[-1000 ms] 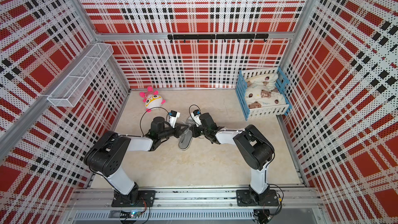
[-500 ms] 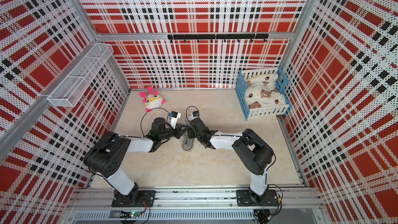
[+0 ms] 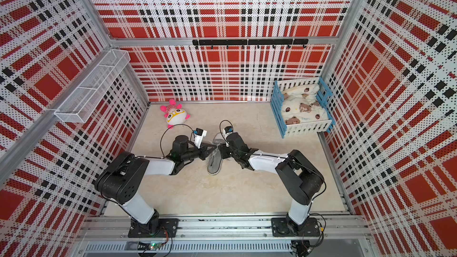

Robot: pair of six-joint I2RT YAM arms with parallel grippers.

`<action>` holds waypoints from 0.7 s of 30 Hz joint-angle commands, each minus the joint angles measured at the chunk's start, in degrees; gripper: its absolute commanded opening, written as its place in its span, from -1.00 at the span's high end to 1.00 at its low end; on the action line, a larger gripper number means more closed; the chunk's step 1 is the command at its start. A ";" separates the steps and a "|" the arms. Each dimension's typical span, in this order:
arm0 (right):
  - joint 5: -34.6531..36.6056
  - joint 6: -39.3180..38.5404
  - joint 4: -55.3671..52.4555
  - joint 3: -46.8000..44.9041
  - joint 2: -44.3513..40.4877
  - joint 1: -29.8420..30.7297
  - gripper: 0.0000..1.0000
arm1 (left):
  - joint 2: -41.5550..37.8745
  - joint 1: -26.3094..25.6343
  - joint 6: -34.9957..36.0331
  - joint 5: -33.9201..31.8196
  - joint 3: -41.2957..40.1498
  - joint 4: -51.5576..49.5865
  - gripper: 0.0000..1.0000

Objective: Tie the shoes
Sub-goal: Cross the shoelace with the shoelace.

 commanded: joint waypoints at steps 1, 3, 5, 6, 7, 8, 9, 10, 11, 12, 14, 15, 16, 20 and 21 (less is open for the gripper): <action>-6.27 -2.76 -0.53 -1.84 -3.60 -1.53 0.20 | -1.76 0.43 1.22 1.86 -0.31 1.55 1.00; -8.27 -3.98 -1.02 -2.37 -4.69 -2.35 0.18 | -1.66 0.43 1.42 1.96 -0.14 1.45 1.00; -10.17 -4.69 -1.06 -2.82 -5.69 -3.41 0.15 | -1.63 0.42 1.75 2.23 0.08 1.06 1.00; -11.55 -4.91 -0.50 -3.06 -5.98 -4.15 0.15 | -1.63 0.42 1.96 2.27 0.20 0.87 1.00; -13.22 -4.98 0.15 -3.31 -6.31 -5.01 0.14 | -1.63 0.44 2.36 2.41 0.29 0.49 1.00; -14.91 -5.00 0.91 -3.31 -6.34 -5.83 0.14 | -1.63 0.42 2.83 2.62 0.31 0.21 1.00; -16.56 -5.00 1.54 -2.93 -6.05 -6.75 0.16 | -1.63 0.42 3.36 2.75 0.39 -0.16 1.00; -17.74 -4.62 1.70 -2.17 -5.35 -7.68 0.20 | -1.65 0.42 3.68 2.91 0.38 -0.35 1.00; -18.66 -4.17 1.38 -1.11 -4.35 -8.43 0.27 | -1.71 0.42 3.89 3.02 0.39 -0.52 1.00; -19.53 -3.96 0.71 0.59 -2.91 -9.18 0.36 | -1.76 0.42 4.12 3.15 0.39 -0.52 1.00; -20.63 -4.41 -1.84 4.33 0.56 -9.88 0.48 | -1.80 0.43 4.25 3.28 0.39 -0.59 1.00; -21.26 -5.16 -3.22 6.42 2.36 -9.98 0.51 | -1.86 0.42 4.29 3.24 0.39 -0.60 1.00; -21.67 -5.66 -4.15 8.02 4.02 -9.98 0.53 | -1.89 0.34 4.48 3.27 0.31 -0.63 1.00; -24.34 -7.18 -6.16 12.49 8.85 -9.96 0.55 | -2.23 0.16 4.78 3.09 0.06 -0.70 1.00; -25.05 -7.63 -6.69 13.23 9.68 -10.00 0.55 | -2.24 0.16 4.84 3.10 0.04 -0.68 1.00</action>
